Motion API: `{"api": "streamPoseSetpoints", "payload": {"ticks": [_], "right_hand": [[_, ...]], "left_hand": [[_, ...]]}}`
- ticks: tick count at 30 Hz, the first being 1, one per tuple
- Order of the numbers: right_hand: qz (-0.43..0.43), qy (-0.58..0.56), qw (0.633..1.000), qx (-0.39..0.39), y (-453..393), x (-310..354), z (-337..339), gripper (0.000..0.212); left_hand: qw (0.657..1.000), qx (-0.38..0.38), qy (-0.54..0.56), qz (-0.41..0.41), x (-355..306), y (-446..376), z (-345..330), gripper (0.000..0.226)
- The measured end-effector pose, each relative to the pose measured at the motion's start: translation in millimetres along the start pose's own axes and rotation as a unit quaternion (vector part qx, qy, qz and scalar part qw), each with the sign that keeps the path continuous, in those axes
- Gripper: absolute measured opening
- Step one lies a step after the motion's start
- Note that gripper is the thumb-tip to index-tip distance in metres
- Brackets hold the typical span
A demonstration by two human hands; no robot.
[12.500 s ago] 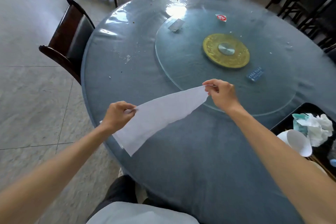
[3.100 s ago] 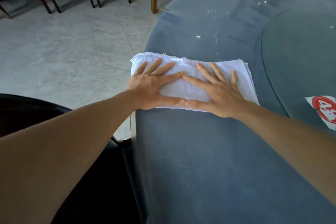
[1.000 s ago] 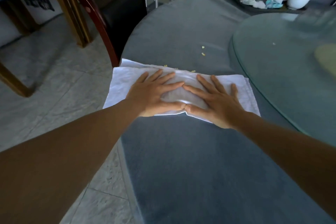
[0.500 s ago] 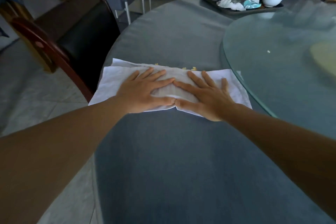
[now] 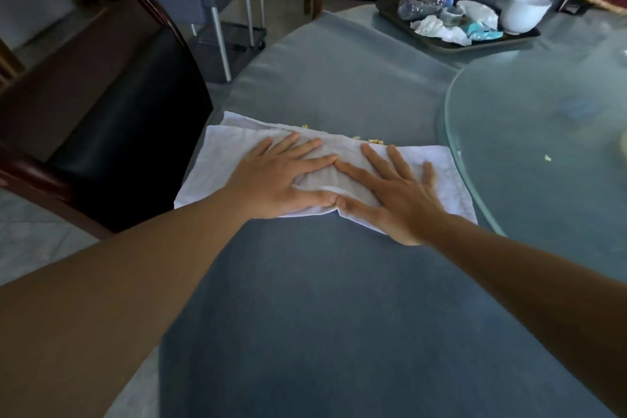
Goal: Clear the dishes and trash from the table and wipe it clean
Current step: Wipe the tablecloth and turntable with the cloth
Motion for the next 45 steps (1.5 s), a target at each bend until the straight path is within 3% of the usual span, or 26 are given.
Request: {"api": "streamPoseSetpoints", "payload": {"ticks": [12, 23, 29, 45], "right_hand": [[-0.062, -0.010, 0.998, 0.013, -93.2, -22.0, 13.1, 0.073], [-0.155, -0.015, 0.987, 0.040, -194.2, -60.1, 21.4, 0.075], [-0.186, -0.016, 0.982, 0.038, -225.6, -78.2, 28.1, 0.063], [-0.263, -0.016, 0.964, 0.043, -279.4, -122.8, 32.6, 0.076]], "left_hand": [[0.999, 0.023, 0.001, -0.040, 44.7, -99.6, 28.5, 0.077], [0.987, 0.081, -0.005, -0.136, 87.8, -234.0, 54.0, 0.078], [0.979, 0.092, -0.013, -0.183, 94.5, -284.0, 58.6, 0.083], [0.955, 0.129, -0.003, -0.268, 94.2, -376.9, 66.5, 0.091]]}}
Point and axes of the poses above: each hand's wrist, its own y-axis away from the middle knuckle, its own z-axis out of the back of the hand, x = y × z, the point moved 10 cm from there along -y, towards the middle knuckle, and after that the axes turned 15 degrees about y, right-handed, at the moved point
